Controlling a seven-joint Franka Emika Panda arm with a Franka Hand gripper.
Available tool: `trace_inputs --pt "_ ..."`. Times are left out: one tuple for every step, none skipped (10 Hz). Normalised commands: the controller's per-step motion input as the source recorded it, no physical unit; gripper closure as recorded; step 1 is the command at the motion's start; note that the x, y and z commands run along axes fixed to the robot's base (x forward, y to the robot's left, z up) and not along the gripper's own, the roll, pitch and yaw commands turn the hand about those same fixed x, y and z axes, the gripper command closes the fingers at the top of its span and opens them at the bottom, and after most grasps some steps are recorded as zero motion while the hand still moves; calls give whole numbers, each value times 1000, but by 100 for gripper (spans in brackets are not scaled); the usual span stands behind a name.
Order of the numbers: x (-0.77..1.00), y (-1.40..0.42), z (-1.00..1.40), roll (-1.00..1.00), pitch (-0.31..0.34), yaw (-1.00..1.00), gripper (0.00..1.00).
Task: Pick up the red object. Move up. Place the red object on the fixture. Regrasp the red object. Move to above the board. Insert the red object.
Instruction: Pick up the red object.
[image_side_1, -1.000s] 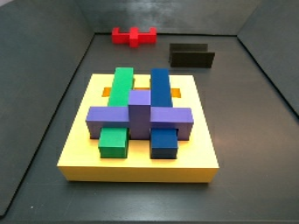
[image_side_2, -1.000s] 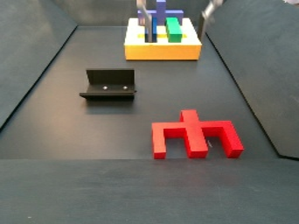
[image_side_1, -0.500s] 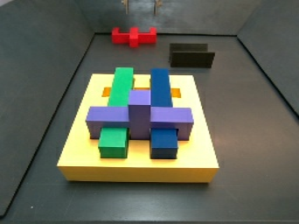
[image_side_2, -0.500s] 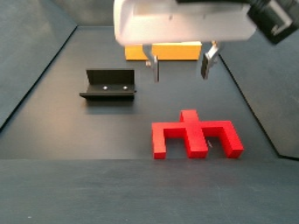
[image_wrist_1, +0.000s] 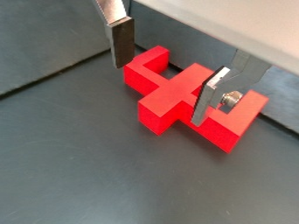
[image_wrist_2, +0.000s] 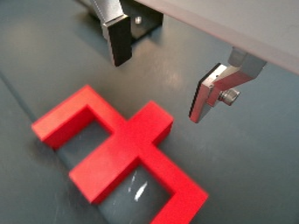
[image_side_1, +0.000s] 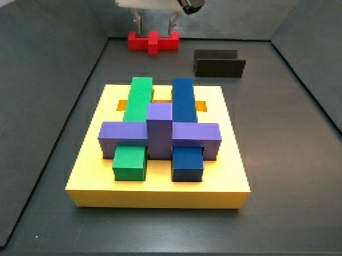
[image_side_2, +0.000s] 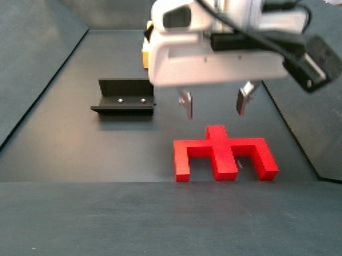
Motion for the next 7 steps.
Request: trace_inputs --pt "0 166 -949 -107 -26 0 0" --pt "0 34 -831 -111 -20 0 0" --pt "-123 89 -589 -43 -44 34 0" --pt "-123 140 -477 0 -27 66 0" --pt "-106 163 -451 0 -6 60 0" --pt "-66 143 -434 -1 0 54 0" --pt "-3 100 -354 -31 0 17 0"
